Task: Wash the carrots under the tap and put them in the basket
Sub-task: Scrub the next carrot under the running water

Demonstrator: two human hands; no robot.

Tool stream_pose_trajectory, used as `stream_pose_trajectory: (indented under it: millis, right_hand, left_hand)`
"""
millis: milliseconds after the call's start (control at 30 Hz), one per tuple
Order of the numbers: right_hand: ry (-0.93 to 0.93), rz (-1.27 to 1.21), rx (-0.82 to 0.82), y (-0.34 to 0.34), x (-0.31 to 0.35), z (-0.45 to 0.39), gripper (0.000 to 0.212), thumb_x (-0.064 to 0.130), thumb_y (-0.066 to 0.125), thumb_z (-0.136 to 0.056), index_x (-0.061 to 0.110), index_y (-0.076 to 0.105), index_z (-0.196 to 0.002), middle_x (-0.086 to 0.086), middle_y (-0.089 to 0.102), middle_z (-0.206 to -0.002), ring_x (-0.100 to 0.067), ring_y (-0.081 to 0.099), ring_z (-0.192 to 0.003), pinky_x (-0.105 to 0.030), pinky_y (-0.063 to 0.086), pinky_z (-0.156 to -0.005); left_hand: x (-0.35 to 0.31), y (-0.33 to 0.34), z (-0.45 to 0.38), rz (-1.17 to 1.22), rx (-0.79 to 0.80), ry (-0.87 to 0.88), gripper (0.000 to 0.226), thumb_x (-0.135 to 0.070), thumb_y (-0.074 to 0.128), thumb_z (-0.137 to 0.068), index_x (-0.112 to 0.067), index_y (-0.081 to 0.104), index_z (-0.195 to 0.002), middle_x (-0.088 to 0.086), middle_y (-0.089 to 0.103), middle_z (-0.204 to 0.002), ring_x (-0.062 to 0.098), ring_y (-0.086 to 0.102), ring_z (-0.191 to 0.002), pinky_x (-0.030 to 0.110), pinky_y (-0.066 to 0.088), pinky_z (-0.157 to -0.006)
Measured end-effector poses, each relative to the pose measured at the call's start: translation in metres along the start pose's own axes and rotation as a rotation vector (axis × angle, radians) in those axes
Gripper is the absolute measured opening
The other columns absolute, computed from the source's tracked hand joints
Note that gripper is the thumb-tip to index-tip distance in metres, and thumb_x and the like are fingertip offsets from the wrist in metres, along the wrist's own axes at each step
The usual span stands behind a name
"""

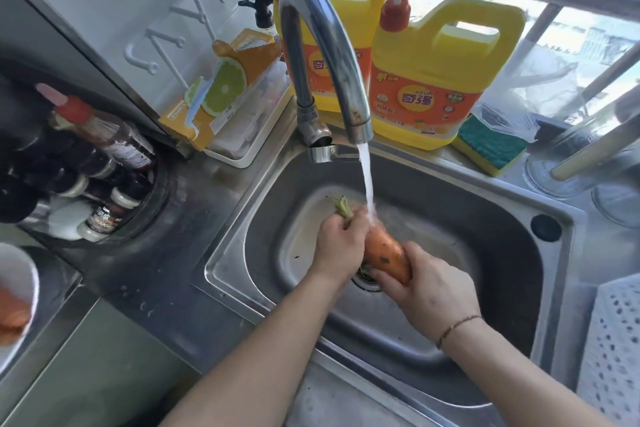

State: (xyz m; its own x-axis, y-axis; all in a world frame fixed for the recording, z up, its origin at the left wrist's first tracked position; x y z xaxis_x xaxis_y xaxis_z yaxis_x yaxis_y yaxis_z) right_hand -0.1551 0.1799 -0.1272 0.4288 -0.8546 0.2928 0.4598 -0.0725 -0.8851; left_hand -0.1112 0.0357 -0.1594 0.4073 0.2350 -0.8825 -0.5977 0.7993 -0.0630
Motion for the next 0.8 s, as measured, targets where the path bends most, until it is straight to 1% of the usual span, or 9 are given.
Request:
stream_pose_trajectory:
  millis: [67,167,200,267,333,400,500,667,800]
  right_hand:
    - [-0.002,-0.131,0.038,0.006,0.001,0.001,0.044,0.073,0.049,-0.082,0.032,0.05,-0.098,0.01,0.065,-0.081,-0.018,0.066,-0.077,-0.032,0.047,-0.065]
    - [0.025,-0.705,0.252,0.017,-0.007,-0.004,0.035,0.055,0.065,-0.085,0.021,0.059,-0.085,0.008,0.054,-0.054,-0.013,0.049,-0.043,-0.027,0.042,-0.047]
    - [0.016,-0.743,0.291,0.015,-0.007,-0.005,0.033,0.052,0.066,-0.085,0.02,0.059,-0.084,0.007,0.052,-0.052,-0.012,0.047,-0.039,-0.026,0.04,-0.044]
    - [-0.021,-0.461,0.237,0.006,-0.004,-0.008,0.038,0.063,0.061,-0.083,0.025,0.055,-0.085,0.01,0.058,-0.059,-0.009,0.052,-0.047,-0.026,0.041,-0.05]
    - [-0.001,-0.095,0.085,-0.004,0.001,-0.008,0.045,0.074,0.049,-0.083,0.029,0.045,-0.087,0.011,0.059,-0.072,-0.014,0.061,-0.065,-0.029,0.043,-0.058]
    - [0.029,0.045,-0.012,-0.01,0.011,-0.003,0.046,0.076,0.041,-0.085,0.03,0.04,-0.091,0.007,0.062,-0.08,-0.021,0.067,-0.079,-0.031,0.042,-0.061]
    - [0.036,0.001,-0.028,-0.005,0.011,-0.002,0.046,0.074,0.043,-0.085,0.029,0.04,-0.089,0.007,0.065,-0.08,-0.022,0.067,-0.08,-0.032,0.039,-0.061]
    - [0.031,-0.678,0.262,0.02,-0.007,-0.01,0.038,0.056,0.068,-0.081,0.018,0.062,-0.084,0.01,0.054,-0.048,-0.008,0.047,-0.04,-0.029,0.042,-0.049]
    - [-0.001,-0.099,0.072,0.001,0.0,-0.008,0.046,0.074,0.049,-0.082,0.029,0.047,-0.089,0.011,0.06,-0.072,-0.016,0.065,-0.071,-0.031,0.047,-0.062]
  left_hand:
    - [-0.001,0.001,0.002,-0.017,0.001,-0.042,0.034,-0.035,0.055,-0.099,-0.006,0.069,-0.091,-0.001,0.059,-0.068,0.012,0.052,-0.057,0.02,0.039,-0.047]
    - [-0.007,0.013,0.012,0.141,0.288,-0.06,0.025,-0.027,0.046,-0.105,-0.009,0.062,-0.111,-0.001,0.057,-0.076,0.003,0.053,-0.053,0.014,0.039,-0.046]
    - [-0.007,0.016,0.014,0.182,0.373,-0.071,0.026,-0.027,0.046,-0.106,-0.008,0.058,-0.119,0.002,0.055,-0.079,0.002,0.052,-0.052,0.014,0.039,-0.045]
    - [-0.012,0.016,0.016,0.204,0.387,-0.056,0.026,-0.023,0.045,-0.106,-0.005,0.055,-0.122,0.006,0.055,-0.085,0.001,0.052,-0.05,0.013,0.038,-0.044]
    - [-0.018,0.012,0.009,0.201,0.232,-0.052,0.019,-0.017,0.044,-0.105,-0.007,0.06,-0.104,0.008,0.06,-0.088,0.0,0.055,-0.049,0.01,0.038,-0.043]
    - [-0.019,0.011,0.004,0.168,0.101,-0.088,0.025,-0.018,0.05,-0.102,-0.013,0.062,-0.081,0.009,0.063,-0.084,0.0,0.054,-0.048,0.01,0.037,-0.041]
    - [-0.02,0.008,0.003,0.094,0.075,-0.1,0.026,-0.019,0.053,-0.101,-0.014,0.063,-0.077,0.011,0.063,-0.084,0.002,0.055,-0.049,0.012,0.037,-0.042]
    - [-0.024,0.02,0.025,0.173,0.459,-0.032,0.018,-0.008,0.042,-0.104,-0.009,0.05,-0.12,-0.01,0.061,-0.075,-0.004,0.058,-0.057,0.008,0.043,-0.053]
    - [-0.008,0.007,0.008,0.104,0.148,-0.032,0.013,-0.016,0.059,-0.099,-0.011,0.061,-0.11,-0.001,0.062,-0.083,0.003,0.058,-0.064,0.013,0.044,-0.053]
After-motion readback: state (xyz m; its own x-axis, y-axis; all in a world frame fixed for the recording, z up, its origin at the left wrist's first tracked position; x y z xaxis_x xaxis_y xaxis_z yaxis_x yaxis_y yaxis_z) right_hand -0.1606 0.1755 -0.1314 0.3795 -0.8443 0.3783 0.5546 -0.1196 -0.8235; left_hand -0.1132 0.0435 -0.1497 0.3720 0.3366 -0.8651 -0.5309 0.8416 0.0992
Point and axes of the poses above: each hand's wrist, its own z-axis away from the middle knuckle, its own y-axis out of the palm, x = y × z, the point moved 10 cm from there along -z, towards the middle knuckle
